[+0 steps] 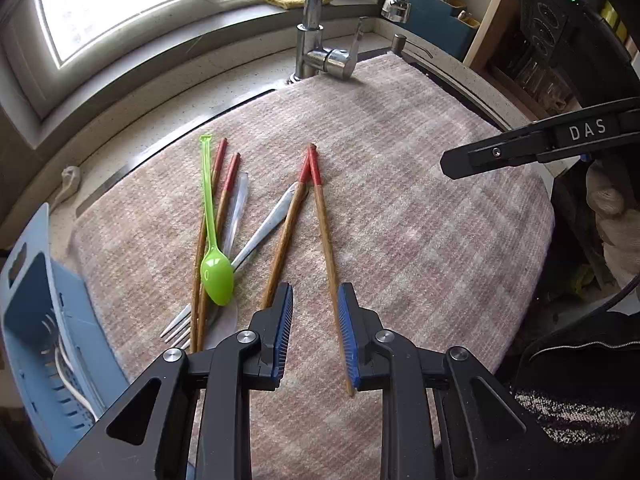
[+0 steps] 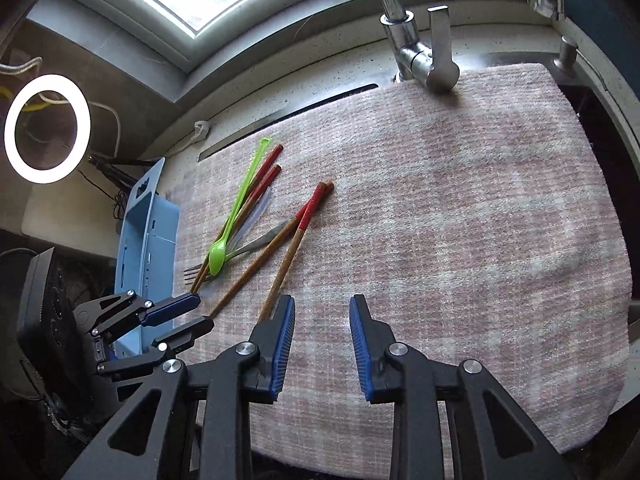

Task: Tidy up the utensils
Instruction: 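Close the left tool on one red-tipped chopstick while the right tool grasps the other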

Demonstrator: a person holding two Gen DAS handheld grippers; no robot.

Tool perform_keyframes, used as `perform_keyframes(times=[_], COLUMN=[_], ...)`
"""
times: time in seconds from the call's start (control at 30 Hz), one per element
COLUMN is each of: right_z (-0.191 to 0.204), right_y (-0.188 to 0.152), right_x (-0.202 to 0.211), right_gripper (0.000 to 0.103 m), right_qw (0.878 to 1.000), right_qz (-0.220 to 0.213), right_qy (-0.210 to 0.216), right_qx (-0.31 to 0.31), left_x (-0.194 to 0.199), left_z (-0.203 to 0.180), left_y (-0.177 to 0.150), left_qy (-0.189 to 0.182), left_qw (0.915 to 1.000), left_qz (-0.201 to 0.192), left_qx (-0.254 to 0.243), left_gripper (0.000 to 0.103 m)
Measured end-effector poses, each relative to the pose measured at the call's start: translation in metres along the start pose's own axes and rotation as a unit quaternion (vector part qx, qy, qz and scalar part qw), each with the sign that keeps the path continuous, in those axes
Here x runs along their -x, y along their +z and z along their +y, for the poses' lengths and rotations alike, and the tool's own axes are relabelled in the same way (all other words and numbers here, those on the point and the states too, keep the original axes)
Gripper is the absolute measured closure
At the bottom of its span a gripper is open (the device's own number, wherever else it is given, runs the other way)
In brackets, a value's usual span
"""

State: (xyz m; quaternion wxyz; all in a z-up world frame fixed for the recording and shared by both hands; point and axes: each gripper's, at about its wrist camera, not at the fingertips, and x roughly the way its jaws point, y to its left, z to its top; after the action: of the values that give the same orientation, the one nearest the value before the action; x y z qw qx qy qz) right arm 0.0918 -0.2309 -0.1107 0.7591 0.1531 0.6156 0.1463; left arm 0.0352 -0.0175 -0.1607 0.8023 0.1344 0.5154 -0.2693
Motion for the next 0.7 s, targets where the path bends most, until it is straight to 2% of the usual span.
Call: perform_keyframes(times=[0.1,0.2,0.33,0.47,0.6,0.7], right_z=[-0.003,-0.001,0.011,0.019,0.024,0.035], right_y=[0.000,0.002,0.004,0.005,0.008,0.009], right_x=[-0.021,-0.048,-0.074,-0.094,-0.103,-0.108], right_gripper=[0.078,0.078,0.078,0.078,0.078,0.079], right_qw=[1.000,0.998,0.998,0.998,0.998,0.999], right_qz=[0.012,0.029,0.033,0.045,0.047,0.045], right_qy=[0.016,0.032,0.029,0.025,0.027,0.010], right_qx=[-0.022,-0.039,-0.035,-0.035,-0.040,-0.017], left_x=[-0.024,-0.039,-0.047,-0.051,-0.058,-0.064], left_z=[0.010,0.015,0.026,0.032,0.033,0.033], left_y=[0.007,0.010,0.012,0.014,0.014,0.012], left_qy=[0.013,0.033,0.024,0.004,-0.004,-0.005], left_qw=[0.9997,0.9992,0.9990,0.9988,0.9983,0.9977], left_qz=[0.012,0.020,0.025,0.030,0.041,0.049], left_qx=[0.015,0.009,0.028,0.038,0.041,0.046], left_gripper=[0.082,0.082,0.082,0.089,0.092,0.094])
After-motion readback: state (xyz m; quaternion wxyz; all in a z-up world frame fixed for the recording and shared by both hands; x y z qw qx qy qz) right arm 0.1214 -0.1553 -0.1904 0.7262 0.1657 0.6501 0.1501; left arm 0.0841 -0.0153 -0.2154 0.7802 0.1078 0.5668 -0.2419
